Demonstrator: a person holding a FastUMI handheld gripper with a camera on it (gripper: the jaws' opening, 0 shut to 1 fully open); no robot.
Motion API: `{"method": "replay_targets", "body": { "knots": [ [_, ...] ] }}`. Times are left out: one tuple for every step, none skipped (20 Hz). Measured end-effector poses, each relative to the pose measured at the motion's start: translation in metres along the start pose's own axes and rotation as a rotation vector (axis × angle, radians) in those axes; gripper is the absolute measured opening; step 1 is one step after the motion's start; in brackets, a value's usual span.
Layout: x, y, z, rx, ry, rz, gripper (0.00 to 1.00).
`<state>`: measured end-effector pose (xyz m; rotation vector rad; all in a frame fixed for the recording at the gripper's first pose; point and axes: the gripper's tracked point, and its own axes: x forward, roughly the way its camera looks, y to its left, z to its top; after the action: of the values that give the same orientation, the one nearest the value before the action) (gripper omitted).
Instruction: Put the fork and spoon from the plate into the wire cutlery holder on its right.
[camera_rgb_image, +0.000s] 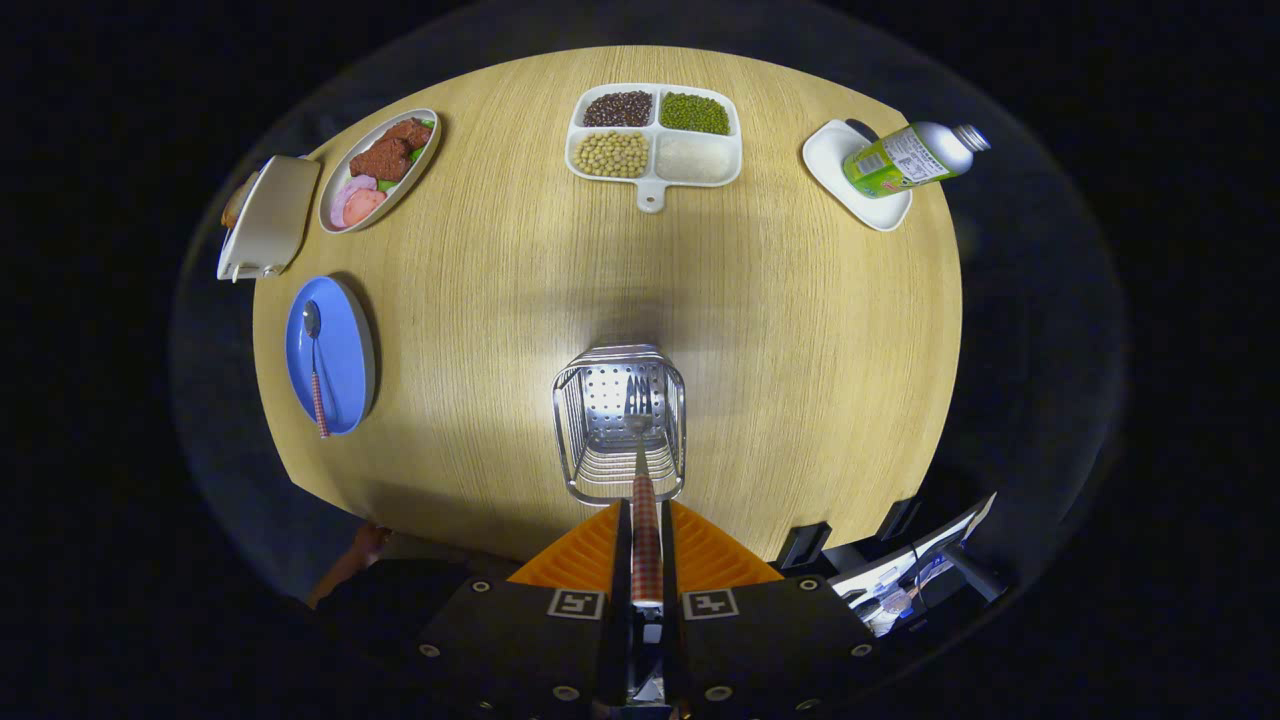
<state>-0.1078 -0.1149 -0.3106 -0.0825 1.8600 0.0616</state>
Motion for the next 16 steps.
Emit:
{"method": "replay_targets", "body": {
  "knots": [
    [-0.001,-0.003,0.007,0.003,-0.040,-0.014,0.16],
    [-0.004,-0.004,0.009,0.019,-0.074,-0.015,0.16],
    [-0.007,-0.002,0.014,0.044,-0.108,-0.003,0.17],
    [-0.011,0.000,0.018,0.066,-0.145,0.010,0.18],
    [-0.017,0.003,0.027,0.083,-0.201,0.022,0.19],
    [-0.025,0.008,0.035,0.090,-0.268,0.041,0.20],
    [-0.034,0.017,0.043,0.097,-0.335,0.069,0.24],
    [-0.042,0.028,0.050,0.106,-0.397,0.096,0.28],
    [-0.051,0.039,0.056,0.114,-0.451,0.119,0.37],
    [-0.058,0.047,0.060,0.117,-0.496,0.125,0.43],
    [-0.064,0.053,0.064,0.114,-0.536,0.121,0.55],
    [-0.069,0.061,0.067,0.107,-0.568,0.114,0.67],
    [-0.074,0.071,0.067,0.097,-0.584,0.117,0.77],
    [-0.077,0.082,0.066,0.091,-0.592,0.122,0.82],
    [-0.081,0.094,0.067,0.080,-0.599,0.134,0.90],
    [-0.083,0.103,0.068,0.075,-0.611,0.138,0.93]
  ]
}}
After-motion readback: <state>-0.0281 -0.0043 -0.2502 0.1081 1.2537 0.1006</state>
